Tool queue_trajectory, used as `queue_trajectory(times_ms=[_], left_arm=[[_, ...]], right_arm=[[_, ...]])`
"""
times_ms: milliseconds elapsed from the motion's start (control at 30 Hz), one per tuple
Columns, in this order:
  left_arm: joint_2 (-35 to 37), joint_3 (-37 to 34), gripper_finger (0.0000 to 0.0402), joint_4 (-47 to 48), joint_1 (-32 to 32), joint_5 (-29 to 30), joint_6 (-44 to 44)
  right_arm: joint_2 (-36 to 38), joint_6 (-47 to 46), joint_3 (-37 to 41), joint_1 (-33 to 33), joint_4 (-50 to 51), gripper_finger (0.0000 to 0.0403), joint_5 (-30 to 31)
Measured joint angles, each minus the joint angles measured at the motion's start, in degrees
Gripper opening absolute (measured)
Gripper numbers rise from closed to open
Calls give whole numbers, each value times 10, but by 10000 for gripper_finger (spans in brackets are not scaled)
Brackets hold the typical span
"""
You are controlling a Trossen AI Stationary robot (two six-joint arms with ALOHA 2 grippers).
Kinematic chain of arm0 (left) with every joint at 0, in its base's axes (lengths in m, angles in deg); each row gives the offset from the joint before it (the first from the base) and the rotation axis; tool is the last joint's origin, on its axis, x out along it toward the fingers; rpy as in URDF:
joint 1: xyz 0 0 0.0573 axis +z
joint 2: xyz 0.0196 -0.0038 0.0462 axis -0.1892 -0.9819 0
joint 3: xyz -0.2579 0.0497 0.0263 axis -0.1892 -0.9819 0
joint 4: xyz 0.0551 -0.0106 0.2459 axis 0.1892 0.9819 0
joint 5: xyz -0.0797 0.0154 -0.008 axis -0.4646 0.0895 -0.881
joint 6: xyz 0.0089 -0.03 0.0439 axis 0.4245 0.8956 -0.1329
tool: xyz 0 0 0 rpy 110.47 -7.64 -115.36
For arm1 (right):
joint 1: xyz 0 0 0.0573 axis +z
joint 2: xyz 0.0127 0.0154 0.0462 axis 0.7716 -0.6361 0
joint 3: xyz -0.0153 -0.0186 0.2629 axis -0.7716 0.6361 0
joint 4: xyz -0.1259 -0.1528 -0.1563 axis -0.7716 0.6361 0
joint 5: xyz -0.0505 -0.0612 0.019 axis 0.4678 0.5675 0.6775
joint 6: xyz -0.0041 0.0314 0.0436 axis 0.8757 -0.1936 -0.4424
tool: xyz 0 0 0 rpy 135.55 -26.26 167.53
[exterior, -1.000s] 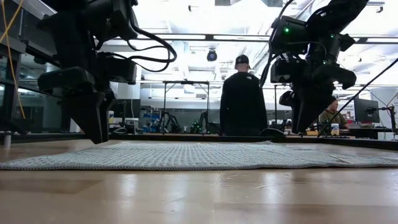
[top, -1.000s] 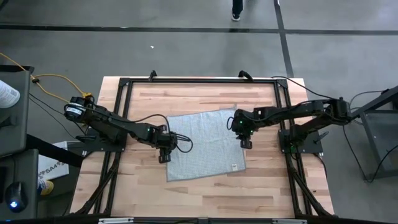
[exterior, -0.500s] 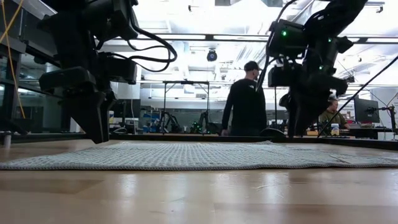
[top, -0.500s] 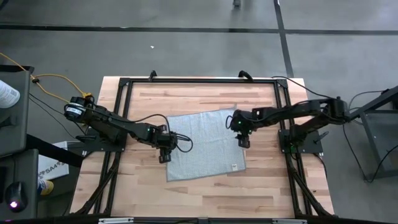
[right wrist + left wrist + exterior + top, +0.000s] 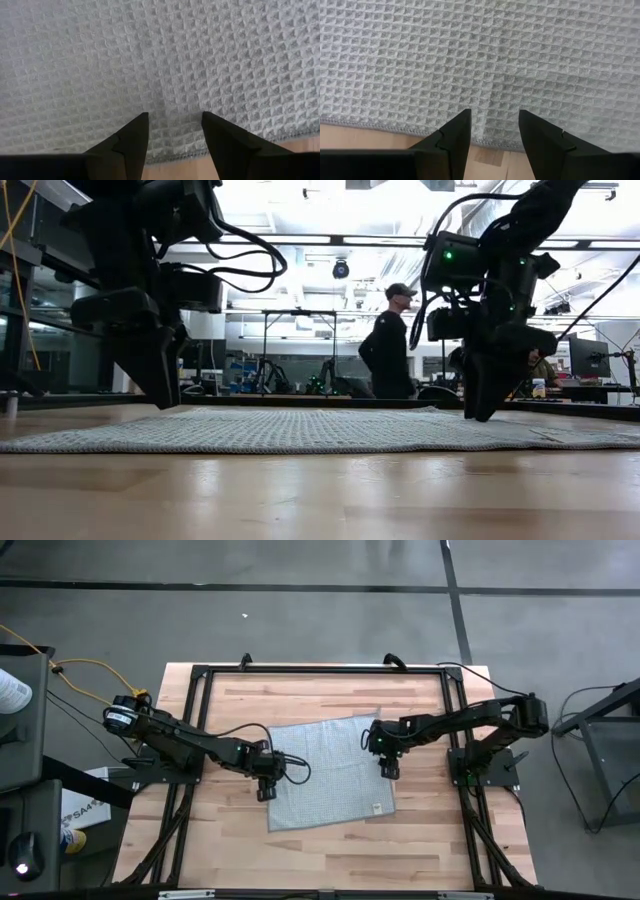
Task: Fold microfiber towels
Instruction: Fold the gray towel
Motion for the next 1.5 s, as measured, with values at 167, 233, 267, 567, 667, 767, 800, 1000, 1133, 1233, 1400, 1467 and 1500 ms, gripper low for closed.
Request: queue_trajectory(times_ms=[167, 233, 267, 567, 667, 767, 800, 1000, 1133, 1233, 1400, 1467, 1500], left_arm=[[-23, 0, 164, -5, 0, 0, 0], [-37, 1, 164, -10, 0, -2, 1], [-45, 2, 164, -11, 0, -2, 2], [-62, 2, 164, -20, 0, -8, 2], [-63, 2, 157, -18, 0, -12, 2], [-63, 2, 133, -14, 0, -16, 2], [-63, 2, 121, -11, 0, -16, 3], [-63, 1, 37, 5, 0, -26, 14], [-63, 1, 7, 6, 0, -30, 16], [-64, 1, 19, 6, 0, -31, 17], [-64, 0, 20, 6, 0, -32, 17], [-64, 0, 16, 8, 0, -32, 17], [-64, 0, 14, 9, 0, -32, 17]], right_arm=[[0, -4, 0, 0, 0, 181, -1], [0, -4, 0, 0, 0, 181, -2], [0, -4, 0, 0, 0, 181, -2], [-1, -10, 1, 0, -2, 181, -10], [-1, -22, 1, 0, -2, 181, -11], [-1, -33, 1, 0, 6, 180, -11], [-1, -35, 1, 0, 8, 177, -12], [-1, -37, 1, 0, 16, 137, -16], [-1, -38, 1, 0, 19, 96, -18], [-1, -52, 1, 0, 20, 63, -20], [-1, -52, 1, 2, 26, 12, -22], [-1, -52, 1, 2, 25, 7, -22], [-1, -52, 1, 2, 25, 7, -22]])
